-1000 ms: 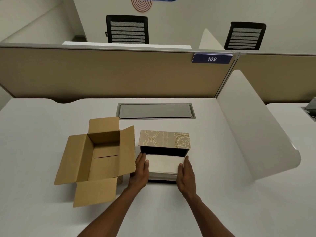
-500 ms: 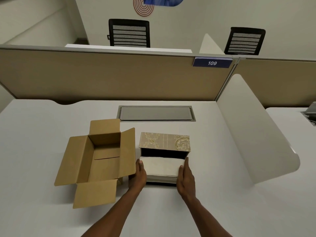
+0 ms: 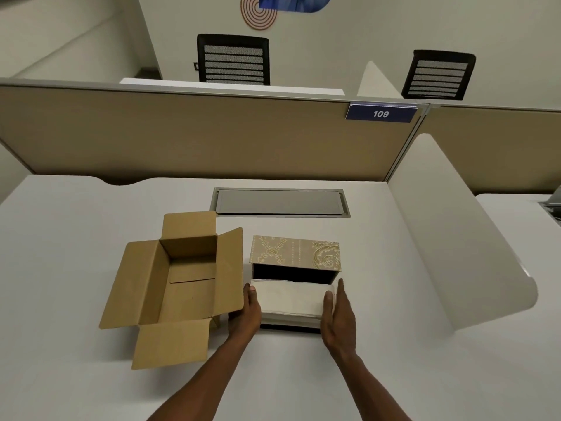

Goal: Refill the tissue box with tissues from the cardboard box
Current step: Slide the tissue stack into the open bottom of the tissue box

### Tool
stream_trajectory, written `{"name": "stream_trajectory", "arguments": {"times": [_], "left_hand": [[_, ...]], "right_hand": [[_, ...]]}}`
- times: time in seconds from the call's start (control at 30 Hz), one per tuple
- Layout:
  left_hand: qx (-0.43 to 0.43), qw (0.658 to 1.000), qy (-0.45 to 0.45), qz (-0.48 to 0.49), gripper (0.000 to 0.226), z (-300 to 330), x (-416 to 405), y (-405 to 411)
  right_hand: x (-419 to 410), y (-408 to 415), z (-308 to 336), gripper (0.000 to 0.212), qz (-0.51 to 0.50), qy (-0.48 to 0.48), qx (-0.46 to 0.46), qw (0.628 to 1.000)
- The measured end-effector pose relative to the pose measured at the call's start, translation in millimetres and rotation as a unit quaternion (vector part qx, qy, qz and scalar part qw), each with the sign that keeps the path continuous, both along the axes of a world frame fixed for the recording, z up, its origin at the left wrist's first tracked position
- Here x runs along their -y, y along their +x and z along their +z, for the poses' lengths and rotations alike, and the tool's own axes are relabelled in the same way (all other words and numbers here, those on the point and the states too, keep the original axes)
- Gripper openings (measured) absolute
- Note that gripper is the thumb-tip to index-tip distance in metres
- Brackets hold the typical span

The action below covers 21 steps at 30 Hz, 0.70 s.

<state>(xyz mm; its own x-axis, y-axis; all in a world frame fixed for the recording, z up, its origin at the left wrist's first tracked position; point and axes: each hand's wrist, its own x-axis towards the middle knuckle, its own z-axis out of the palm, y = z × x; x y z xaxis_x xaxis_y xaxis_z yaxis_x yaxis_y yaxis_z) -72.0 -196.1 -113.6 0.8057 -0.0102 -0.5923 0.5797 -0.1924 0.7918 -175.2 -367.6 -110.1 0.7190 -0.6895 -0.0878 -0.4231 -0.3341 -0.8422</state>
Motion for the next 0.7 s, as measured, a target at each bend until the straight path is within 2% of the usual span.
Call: {"name": "stream_trajectory", "arguments": {"times": [0.1,0.17,0.23,0.33,0.43,0.7], "left_hand": [[-0.018,0.999,-0.032,0.029,0.05,0,2,0],[-0.007,1.0,-0.004,0.006,0.05,1,3,-1],[0.006,0.999,0.032,-0.019,0.052,2,2,-2],[0.038,0.991,0.077,-0.104,0.058,-1,-2,0],[0.05,0.982,0.114,-0.145,0.06,-4,-5,3],[0.059,0.977,0.129,-0.159,0.058,-7,-1,6]], "right_hand": [[0,17,24,0.05,-0.066,-0.093,0.052,0.992],[6,38,41,0.046,-0.025,-0.158,0.071,0.985],[14,65,54,0.053,0.063,-0.22,0.017,0.973],[28,100,66,0.067,0.223,-0.302,-0.136,0.917],[32,120,70,0.07,0.298,-0.301,-0.209,0.881],[29,115,69,0.074,0.277,-0.308,-0.188,0.891]]}}
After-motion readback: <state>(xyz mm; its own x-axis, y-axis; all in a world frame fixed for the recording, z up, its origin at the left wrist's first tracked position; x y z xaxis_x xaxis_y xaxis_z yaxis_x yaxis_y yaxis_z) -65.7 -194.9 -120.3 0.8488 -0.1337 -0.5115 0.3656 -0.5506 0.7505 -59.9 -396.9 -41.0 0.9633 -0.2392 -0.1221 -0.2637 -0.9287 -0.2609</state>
